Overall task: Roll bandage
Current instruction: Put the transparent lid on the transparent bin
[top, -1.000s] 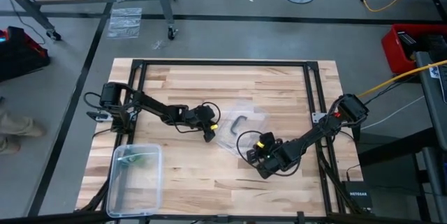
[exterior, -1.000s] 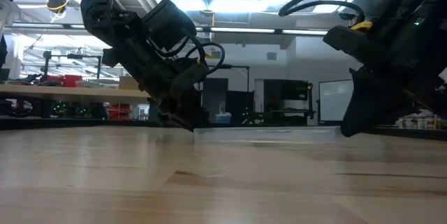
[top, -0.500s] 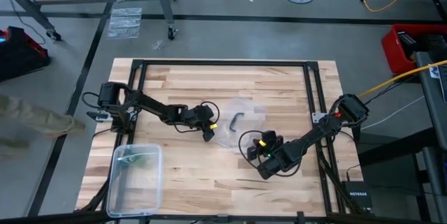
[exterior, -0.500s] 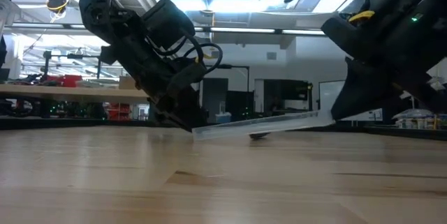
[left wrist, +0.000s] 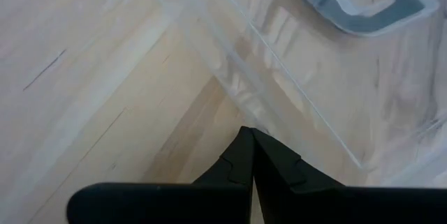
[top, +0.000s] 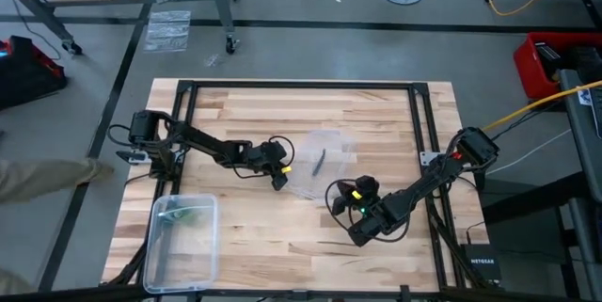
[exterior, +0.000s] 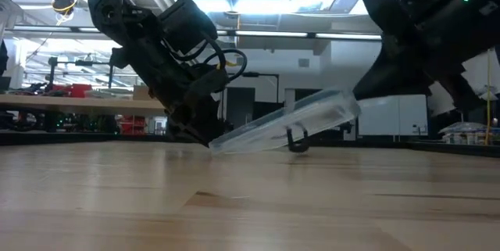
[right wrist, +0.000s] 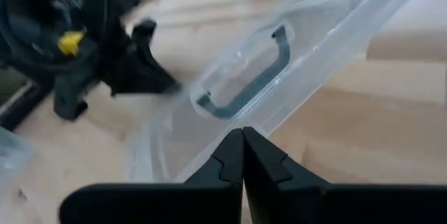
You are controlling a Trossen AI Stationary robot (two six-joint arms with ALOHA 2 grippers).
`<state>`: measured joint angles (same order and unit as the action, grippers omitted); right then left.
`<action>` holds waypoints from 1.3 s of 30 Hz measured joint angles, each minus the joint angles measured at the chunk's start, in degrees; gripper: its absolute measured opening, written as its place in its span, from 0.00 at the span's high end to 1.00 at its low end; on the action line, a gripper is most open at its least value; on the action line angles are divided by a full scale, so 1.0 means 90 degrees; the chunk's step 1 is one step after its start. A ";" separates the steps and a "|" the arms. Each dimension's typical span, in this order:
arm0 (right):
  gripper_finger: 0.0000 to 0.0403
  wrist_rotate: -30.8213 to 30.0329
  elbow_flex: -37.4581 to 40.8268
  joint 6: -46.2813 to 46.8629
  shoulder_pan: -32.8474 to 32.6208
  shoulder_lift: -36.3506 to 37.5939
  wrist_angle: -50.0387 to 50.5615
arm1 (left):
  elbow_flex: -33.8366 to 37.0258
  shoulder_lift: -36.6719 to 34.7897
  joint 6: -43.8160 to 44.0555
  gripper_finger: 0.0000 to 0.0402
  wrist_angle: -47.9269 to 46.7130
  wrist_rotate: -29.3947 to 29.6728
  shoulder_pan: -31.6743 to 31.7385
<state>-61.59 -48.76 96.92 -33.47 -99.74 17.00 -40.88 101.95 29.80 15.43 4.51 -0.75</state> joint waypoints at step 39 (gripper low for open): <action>0.99 -0.0958 -0.0011 -0.2324 0.0034 -0.0012 -0.2343 | -0.0005 -0.0024 0.0383 0.99 0.0013 -0.0446 0.0000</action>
<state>-70.22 -48.86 76.01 -33.17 -99.85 -4.09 -40.93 101.73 33.25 15.55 0.50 -0.76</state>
